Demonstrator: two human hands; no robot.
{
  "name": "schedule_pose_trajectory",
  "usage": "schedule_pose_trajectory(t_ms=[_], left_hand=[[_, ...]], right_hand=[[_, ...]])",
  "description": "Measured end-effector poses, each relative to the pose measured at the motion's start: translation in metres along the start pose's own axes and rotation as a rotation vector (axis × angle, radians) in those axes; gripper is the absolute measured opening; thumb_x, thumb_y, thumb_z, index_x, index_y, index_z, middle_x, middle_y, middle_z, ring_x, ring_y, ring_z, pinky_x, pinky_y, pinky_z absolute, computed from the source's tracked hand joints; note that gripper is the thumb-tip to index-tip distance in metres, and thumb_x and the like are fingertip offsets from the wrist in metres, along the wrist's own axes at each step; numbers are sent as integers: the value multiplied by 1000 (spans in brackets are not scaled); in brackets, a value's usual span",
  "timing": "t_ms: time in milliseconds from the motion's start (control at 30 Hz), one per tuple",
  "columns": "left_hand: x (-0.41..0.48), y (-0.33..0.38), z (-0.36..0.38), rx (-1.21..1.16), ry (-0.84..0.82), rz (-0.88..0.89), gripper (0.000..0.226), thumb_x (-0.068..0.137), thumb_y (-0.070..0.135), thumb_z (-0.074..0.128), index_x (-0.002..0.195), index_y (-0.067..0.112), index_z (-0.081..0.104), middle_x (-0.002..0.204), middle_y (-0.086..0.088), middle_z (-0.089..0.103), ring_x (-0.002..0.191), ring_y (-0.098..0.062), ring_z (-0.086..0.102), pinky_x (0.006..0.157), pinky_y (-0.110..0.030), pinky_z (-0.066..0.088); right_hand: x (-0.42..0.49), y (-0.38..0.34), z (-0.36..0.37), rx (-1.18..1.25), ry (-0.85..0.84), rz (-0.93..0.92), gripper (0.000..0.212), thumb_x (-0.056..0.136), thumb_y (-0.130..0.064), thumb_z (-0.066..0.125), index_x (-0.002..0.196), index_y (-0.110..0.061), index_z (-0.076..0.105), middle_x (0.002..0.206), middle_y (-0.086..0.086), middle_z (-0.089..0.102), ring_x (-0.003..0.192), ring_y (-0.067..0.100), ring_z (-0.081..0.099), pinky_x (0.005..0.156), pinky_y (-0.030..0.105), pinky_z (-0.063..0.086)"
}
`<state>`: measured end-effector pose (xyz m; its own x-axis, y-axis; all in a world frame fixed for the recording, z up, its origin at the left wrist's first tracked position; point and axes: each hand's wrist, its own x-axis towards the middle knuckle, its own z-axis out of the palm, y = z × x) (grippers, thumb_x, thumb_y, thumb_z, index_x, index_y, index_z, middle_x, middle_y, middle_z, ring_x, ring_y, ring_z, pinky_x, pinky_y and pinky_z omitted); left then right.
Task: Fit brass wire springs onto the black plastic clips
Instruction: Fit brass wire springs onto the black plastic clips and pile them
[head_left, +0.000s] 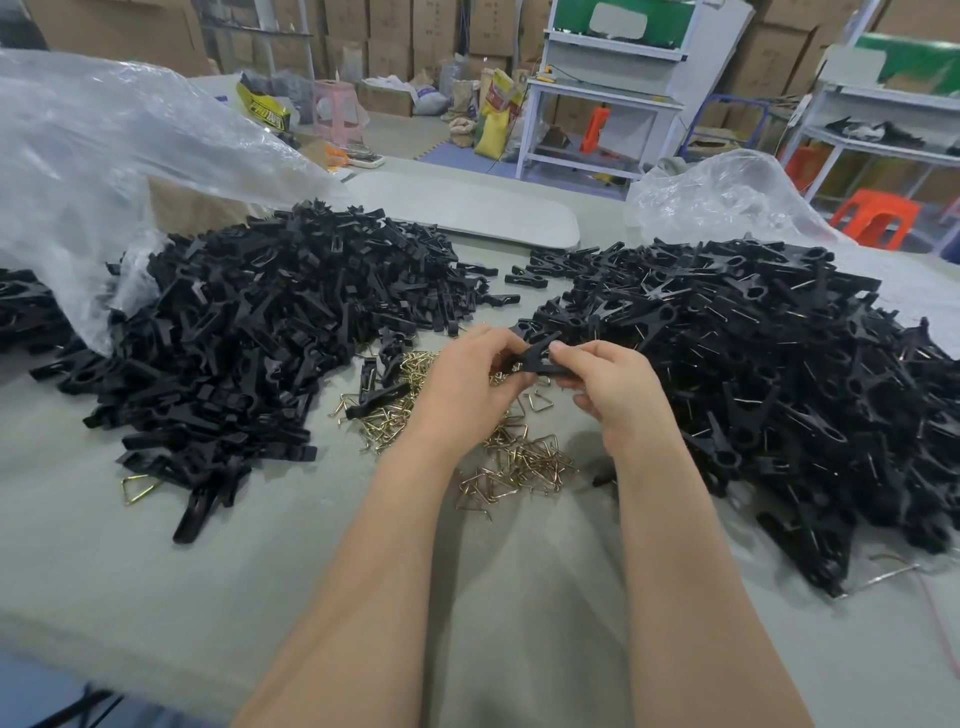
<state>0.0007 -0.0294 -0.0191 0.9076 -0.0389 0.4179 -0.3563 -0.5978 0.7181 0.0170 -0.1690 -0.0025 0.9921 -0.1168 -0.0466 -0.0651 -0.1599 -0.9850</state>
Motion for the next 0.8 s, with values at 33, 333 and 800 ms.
schedule_pose_trajectory(t_ms=[33,333,800], left_hand=[[0,1,-1,-24,-13,-4,19,81,16,73,99,17,67,95,0,63,89,-17,58,87,-37,49],[-3,17,-18,-426,-126,-37,13,80,18,74,88,26,68,87,9,69,86,-7,62,85,-21,45],[-4,22,-19,-575,-90,6,21,80,11,73,94,26,69,92,1,69,90,-10,62,89,-29,51]], right_hand=[[0,-1,-3,36,-66,47,19,86,-24,67,68,-19,63,69,-4,66,71,8,60,65,22,42],[-4,2,-12,566,-654,306,73,58,-62,72,104,-7,56,70,0,58,58,12,55,57,22,47],[-15,-1,17,686,-742,183,46,80,-55,51,67,-13,64,37,-13,31,28,-1,27,29,13,21]])
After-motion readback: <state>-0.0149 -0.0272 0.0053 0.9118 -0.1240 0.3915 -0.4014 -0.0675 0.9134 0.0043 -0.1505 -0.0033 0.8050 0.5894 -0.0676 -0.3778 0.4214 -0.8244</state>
